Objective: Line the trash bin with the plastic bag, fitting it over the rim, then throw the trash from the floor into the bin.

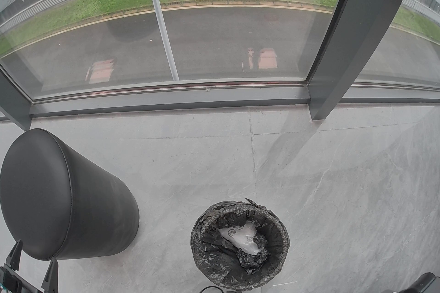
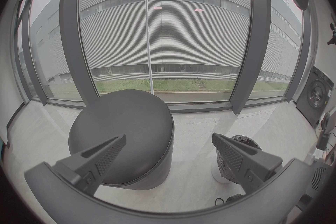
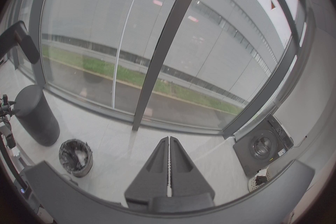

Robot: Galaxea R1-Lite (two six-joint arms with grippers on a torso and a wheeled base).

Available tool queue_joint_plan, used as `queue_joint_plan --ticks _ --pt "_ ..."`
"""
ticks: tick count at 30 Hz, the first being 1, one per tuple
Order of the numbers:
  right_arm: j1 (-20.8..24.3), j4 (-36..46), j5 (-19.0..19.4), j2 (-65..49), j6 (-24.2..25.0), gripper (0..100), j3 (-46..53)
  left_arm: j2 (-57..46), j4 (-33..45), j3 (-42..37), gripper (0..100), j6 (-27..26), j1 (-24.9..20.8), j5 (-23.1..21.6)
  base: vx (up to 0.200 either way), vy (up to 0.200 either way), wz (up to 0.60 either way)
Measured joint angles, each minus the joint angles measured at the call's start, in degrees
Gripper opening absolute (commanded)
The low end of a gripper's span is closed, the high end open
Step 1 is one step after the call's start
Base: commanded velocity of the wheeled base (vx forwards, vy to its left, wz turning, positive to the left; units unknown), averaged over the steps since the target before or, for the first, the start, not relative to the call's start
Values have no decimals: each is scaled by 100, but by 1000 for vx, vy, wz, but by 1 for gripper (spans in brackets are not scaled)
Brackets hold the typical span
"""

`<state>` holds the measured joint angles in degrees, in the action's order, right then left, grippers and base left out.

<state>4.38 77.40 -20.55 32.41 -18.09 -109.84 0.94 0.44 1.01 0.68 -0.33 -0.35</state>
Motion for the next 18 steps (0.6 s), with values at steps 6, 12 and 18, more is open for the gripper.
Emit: queue_joint_plan --ticks 6,12,18 --pt "-68 -1393 74 -883 -18 0 1436 0 0 0 100 0 -2 0 0 0 0" --pt "-144 -2586 222 -1527 79 0 3112 2 0 0 100 0 -2 0 0 0 0" --pt "-236 -3550 501 -2063 338 0 4830 2 0 0 100 -2 -2 0 0 0 0"
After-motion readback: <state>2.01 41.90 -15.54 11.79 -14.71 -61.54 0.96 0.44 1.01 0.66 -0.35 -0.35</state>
